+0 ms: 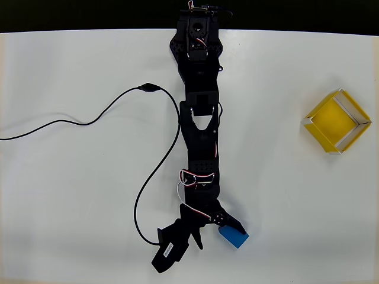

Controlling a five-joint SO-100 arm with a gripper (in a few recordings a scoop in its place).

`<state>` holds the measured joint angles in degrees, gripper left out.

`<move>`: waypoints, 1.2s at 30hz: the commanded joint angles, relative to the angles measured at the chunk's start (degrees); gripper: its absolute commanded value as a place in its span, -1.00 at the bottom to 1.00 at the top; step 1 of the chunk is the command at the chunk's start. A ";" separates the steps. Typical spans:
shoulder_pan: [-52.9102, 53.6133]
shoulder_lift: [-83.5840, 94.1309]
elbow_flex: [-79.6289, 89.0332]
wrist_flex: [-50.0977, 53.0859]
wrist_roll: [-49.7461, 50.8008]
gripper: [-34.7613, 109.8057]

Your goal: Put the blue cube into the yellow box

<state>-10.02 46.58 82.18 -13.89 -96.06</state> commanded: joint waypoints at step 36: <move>-4.57 -0.53 -5.89 -2.46 -4.13 -0.15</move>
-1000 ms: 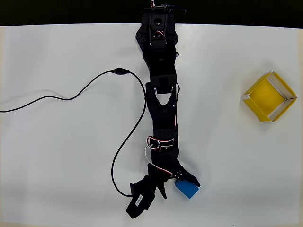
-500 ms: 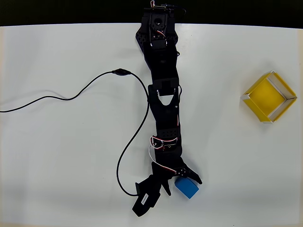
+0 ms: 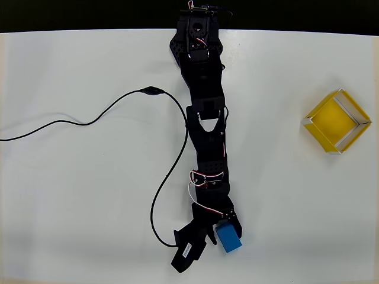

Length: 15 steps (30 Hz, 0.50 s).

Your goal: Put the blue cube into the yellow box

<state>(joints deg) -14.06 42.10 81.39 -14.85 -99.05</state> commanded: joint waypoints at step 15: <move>1.05 3.87 -3.87 -0.88 -4.48 -0.27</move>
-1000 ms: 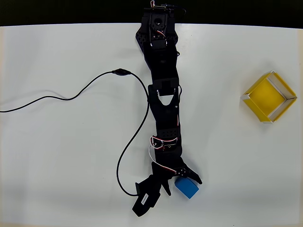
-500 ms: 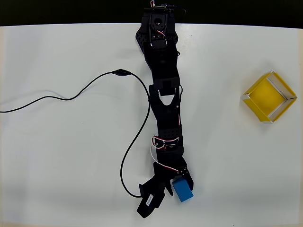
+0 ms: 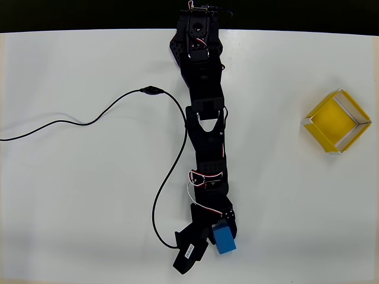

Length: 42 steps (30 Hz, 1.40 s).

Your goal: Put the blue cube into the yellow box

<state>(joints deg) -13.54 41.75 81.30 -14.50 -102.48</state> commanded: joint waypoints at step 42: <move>-42.98 73.92 60.82 -17.67 5.36 -0.29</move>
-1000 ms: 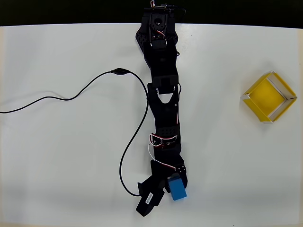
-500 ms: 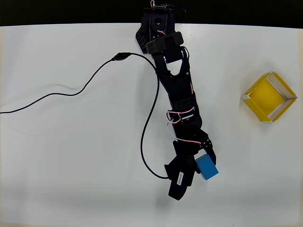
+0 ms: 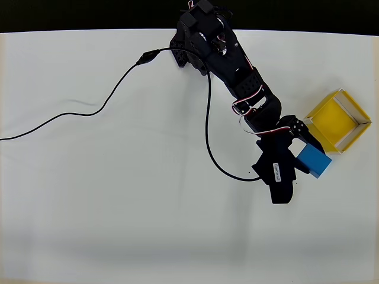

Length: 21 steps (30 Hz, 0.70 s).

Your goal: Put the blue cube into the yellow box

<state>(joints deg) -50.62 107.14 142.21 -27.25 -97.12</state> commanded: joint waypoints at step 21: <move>-14.59 -5.89 -7.12 -4.66 4.75 -0.29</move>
<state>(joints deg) -65.30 100.28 143.79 -30.32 -92.29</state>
